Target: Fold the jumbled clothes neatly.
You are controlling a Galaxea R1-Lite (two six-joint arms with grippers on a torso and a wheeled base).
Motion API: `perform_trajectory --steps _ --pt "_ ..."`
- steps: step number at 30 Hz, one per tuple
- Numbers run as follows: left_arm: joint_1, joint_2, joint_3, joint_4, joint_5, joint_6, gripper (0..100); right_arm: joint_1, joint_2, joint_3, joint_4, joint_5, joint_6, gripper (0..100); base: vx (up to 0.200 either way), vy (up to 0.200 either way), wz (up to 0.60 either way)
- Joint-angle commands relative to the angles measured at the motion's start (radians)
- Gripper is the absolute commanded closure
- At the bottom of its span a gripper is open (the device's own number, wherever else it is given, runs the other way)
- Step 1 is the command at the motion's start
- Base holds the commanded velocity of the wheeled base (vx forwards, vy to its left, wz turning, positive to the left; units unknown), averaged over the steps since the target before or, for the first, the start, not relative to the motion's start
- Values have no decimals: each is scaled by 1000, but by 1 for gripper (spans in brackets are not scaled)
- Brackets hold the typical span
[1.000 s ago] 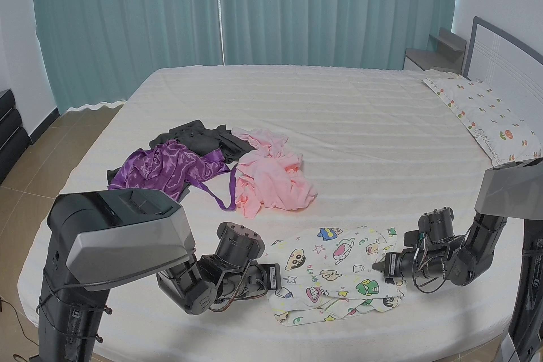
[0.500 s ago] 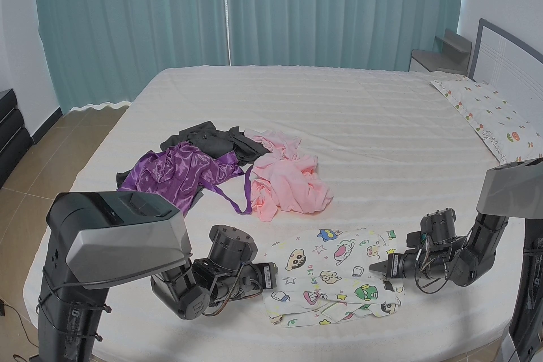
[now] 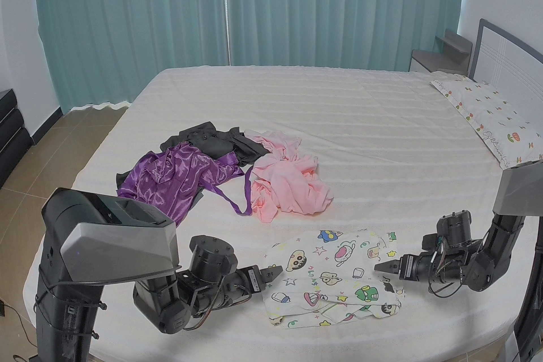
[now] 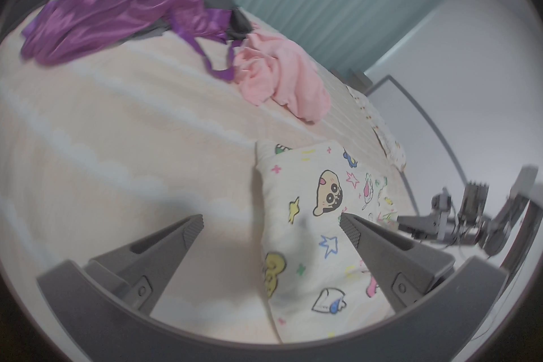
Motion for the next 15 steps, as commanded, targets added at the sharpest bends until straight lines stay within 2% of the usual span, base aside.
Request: perform_trajectory --steps 1,3,5,6,8,11,15 --pt "63 -84 146 -89 -53 -119 0 19 -127 133 -71 -3 27 0 0 0 0" --pt "93 -116 223 -160 -92 -175 0 68 -182 189 -123 -4 44 0 0 0 0" --pt "100 -118 246 -192 -102 -186 0 85 -197 203 -135 -7 53 0 0 0 0" --pt "112 -110 280 -272 -115 -201 0 122 -234 220 -149 -26 81 0 0 0 0" --pt "120 -95 304 -339 -115 -201 0 156 -249 229 -138 -46 112 0 0 0 0" --pt "120 -85 307 -359 -115 -201 0 182 -233 243 -140 -46 124 0 0 0 0" --pt "123 -85 309 -359 -115 -203 0 223 -116 241 -163 -75 122 0 0 0 0"
